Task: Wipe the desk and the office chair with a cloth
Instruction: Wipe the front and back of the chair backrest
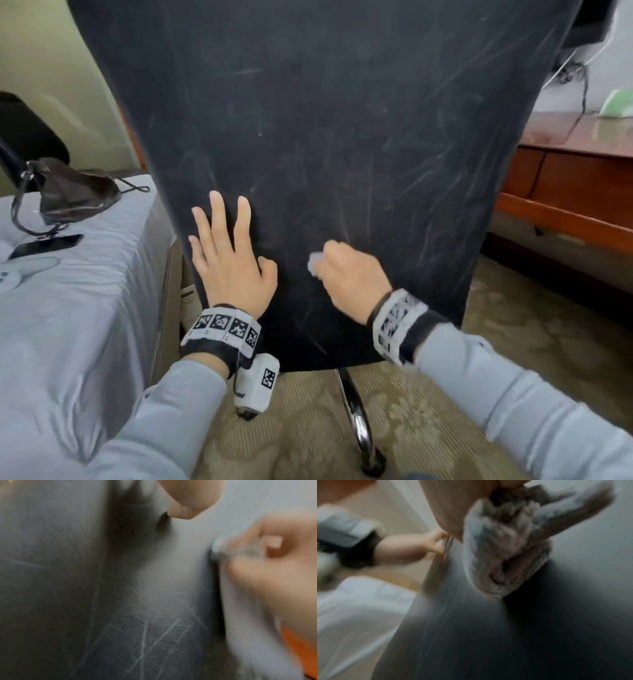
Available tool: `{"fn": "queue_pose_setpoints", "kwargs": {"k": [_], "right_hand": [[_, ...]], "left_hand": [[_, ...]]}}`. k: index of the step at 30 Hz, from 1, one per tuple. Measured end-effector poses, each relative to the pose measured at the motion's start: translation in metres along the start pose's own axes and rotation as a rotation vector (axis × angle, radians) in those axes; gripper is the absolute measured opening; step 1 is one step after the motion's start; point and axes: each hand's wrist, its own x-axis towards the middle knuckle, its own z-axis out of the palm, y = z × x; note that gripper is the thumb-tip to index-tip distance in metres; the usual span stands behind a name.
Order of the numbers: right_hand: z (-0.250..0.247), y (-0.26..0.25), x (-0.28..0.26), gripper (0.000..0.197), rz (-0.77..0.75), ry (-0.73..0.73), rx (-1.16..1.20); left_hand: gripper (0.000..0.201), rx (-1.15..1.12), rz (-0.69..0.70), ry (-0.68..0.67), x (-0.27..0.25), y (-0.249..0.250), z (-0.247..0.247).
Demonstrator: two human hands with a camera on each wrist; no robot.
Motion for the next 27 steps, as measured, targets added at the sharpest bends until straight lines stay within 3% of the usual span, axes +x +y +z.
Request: {"fn": "queue_pose_setpoints", "kwargs": {"k": [2, 4, 8, 10, 11, 12, 14, 17, 19, 21, 25, 27], "right_hand": [[0.018, 0.004, -0.035, 0.031, -0.062, -0.145, 0.011], [0.001, 0.017, -0.028, 0.032, -0.030, -0.113, 0.018], [-0.071, 0.043, 0.050, 0.011, 0.151, 0.272, 0.038], [-0.087, 0.047, 0.077, 0.016, 0.197, 0.478, 0.079], [-0.085, 0.045, 0.078, 0.016, 0.183, 0.508, 0.090], [-0.075, 0.041, 0.071, 0.016, 0.158, 0.489, 0.081], [-0.038, 0.028, 0.030, 0.019, 0.098, 0.306, 0.043], [0.001, 0.020, -0.041, 0.026, 0.034, 0.002, 0.030], [-0.010, 0.039, -0.042, 0.028, 0.056, -0.016, 0.028], [-0.046, 0.062, -0.012, 0.021, 0.122, 0.075, -0.017], [-0.121, 0.105, 0.059, 0.016, 0.126, 0.560, -0.148], [-0.128, 0.110, 0.065, 0.013, 0.127, 0.644, -0.140]], "left_hand": [[0.101, -0.003, 0.001, -0.013, 0.001, -0.004, -0.003], [0.101, -0.006, -0.019, -0.018, 0.003, -0.004, -0.004], [0.106, -0.030, -0.067, -0.026, 0.000, 0.010, -0.001], [0.107, -0.007, -0.012, -0.067, -0.012, 0.020, 0.006], [0.107, 0.024, 0.050, -0.101, -0.022, 0.025, 0.012], [0.107, 0.062, 0.122, -0.140, -0.031, 0.028, 0.017], [0.110, 0.127, 0.214, -0.200, -0.046, 0.029, 0.028], [0.112, 0.136, 0.207, -0.220, -0.051, 0.025, 0.037], [0.110, 0.140, 0.217, -0.210, -0.048, 0.021, 0.038], [0.110, 0.140, 0.225, -0.221, -0.045, 0.019, 0.038], [0.110, 0.162, 0.232, -0.258, -0.042, 0.019, 0.041], [0.110, 0.189, 0.221, -0.279, -0.042, 0.018, 0.042]]}}
